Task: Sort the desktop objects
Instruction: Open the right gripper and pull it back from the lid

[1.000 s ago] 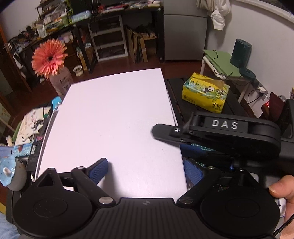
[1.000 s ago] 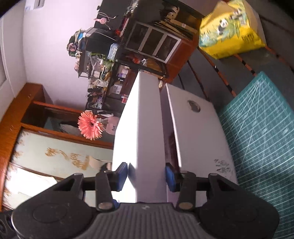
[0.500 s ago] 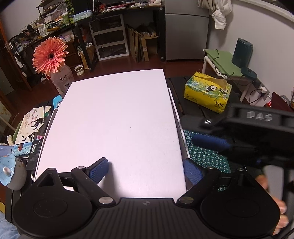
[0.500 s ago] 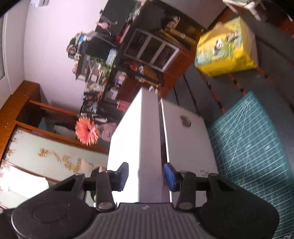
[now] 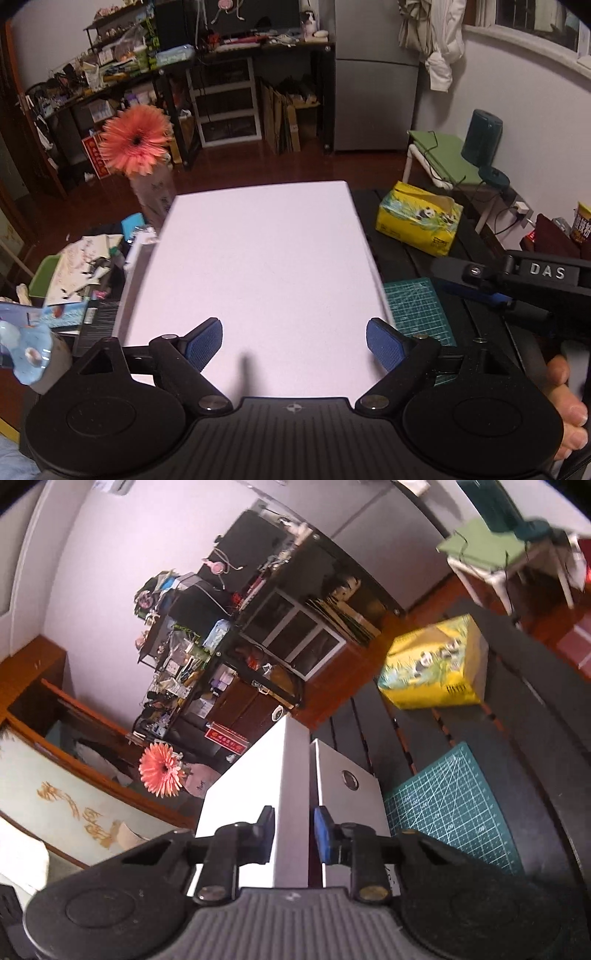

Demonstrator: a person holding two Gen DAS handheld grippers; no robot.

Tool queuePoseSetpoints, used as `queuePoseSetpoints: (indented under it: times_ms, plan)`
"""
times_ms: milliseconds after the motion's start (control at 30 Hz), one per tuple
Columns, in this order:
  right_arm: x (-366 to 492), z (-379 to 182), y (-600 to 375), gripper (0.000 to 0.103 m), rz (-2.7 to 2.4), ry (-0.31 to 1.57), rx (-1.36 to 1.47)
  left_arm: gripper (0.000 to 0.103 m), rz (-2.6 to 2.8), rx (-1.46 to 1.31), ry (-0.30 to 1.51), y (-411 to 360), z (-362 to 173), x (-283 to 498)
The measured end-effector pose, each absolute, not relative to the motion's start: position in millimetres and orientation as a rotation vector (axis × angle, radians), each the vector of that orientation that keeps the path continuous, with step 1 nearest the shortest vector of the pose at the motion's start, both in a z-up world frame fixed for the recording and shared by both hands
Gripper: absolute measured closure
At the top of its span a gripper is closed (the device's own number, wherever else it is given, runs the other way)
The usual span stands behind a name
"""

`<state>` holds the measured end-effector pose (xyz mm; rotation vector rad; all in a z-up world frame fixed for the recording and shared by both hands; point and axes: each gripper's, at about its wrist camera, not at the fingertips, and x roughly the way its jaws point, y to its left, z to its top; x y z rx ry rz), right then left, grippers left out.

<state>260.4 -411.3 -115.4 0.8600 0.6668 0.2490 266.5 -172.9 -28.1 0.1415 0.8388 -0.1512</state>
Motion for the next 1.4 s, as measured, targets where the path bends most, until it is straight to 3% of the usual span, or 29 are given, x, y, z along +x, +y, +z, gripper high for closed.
queuePoseSetpoints:
  times_ms: [533, 1033, 1167, 1400]
  plan:
    - [235, -84, -372, 0.080, 0.199, 0.617, 0.635, 0.018, -0.169, 0.021, 0.740, -58, -31, 245]
    - [202, -92, -343, 0.079, 0.181, 0.601, 0.539, 0.017, -0.181, -0.057, 0.705, -19, -47, 227]
    - [188, -91, -337, 0.058, 0.133, 0.566, 0.500, 0.017, -0.180, -0.089, 0.712, -7, -51, 226]
    - [174, -90, -330, 0.054, 0.136, 0.517, 0.540, 0.016, -0.178, -0.081, 0.721, -2, -59, 225]
